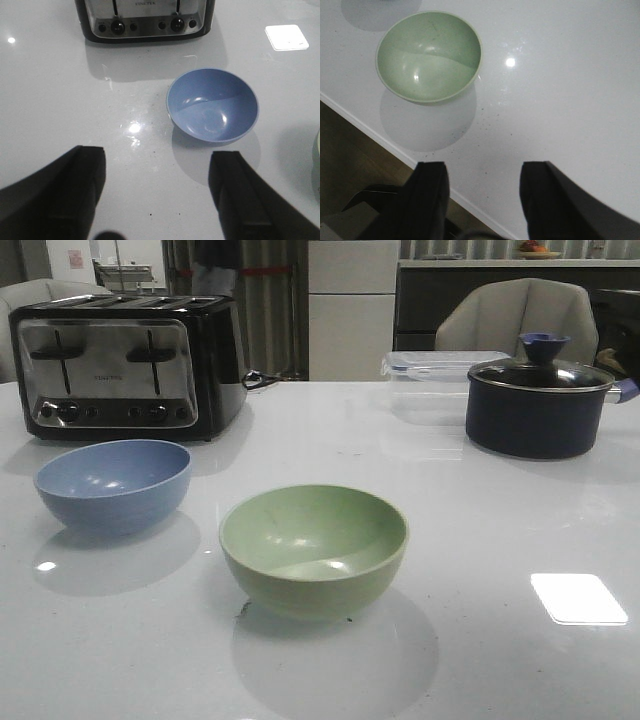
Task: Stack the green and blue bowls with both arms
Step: 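Release the green bowl and raise the right gripper away, then grasp the rim of the light blue bowl with the left gripper, then lift the blue bowl with the left gripper over the green bowl, then lower the blue bowl into the green bowl and open the left gripper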
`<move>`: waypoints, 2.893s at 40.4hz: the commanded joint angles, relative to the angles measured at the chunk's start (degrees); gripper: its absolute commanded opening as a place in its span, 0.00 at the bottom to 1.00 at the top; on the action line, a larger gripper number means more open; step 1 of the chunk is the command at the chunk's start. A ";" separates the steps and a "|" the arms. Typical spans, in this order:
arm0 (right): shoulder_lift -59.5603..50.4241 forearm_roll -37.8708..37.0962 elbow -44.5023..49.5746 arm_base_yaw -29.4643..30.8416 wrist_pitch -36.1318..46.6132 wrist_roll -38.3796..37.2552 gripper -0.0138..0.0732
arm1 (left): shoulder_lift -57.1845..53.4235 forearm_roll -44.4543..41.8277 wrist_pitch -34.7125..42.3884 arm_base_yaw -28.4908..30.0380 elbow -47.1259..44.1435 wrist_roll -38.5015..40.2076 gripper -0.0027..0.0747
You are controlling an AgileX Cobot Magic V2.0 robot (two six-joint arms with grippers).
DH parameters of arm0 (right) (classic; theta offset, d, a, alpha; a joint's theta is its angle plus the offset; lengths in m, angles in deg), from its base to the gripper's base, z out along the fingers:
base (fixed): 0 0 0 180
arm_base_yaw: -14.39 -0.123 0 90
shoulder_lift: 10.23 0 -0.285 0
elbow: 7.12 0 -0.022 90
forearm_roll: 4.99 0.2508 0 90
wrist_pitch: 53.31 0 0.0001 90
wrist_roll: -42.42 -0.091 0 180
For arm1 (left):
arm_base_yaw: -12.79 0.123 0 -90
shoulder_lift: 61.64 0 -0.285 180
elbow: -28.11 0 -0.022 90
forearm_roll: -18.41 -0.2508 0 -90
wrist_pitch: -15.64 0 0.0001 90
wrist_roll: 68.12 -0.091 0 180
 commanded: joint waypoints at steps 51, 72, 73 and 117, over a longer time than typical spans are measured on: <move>-0.32 -0.26 -1.52 0.01 3.44 0.44 0.67 | 58.56 4.94 -3.61 -0.57 34.54 -0.24 0.38; -0.32 -0.26 -1.52 0.01 3.44 0.44 0.67 | 52.34 10.17 -12.45 -2.10 37.32 -6.33 0.15; -0.32 -0.26 -1.52 0.01 3.44 0.44 0.67 | 51.24 10.44 -12.86 -2.59 37.32 -6.80 0.15; -0.32 -0.26 -1.52 0.01 3.44 0.44 0.67 | 55.25 14.02 -8.95 -25.56 38.20 -7.90 0.15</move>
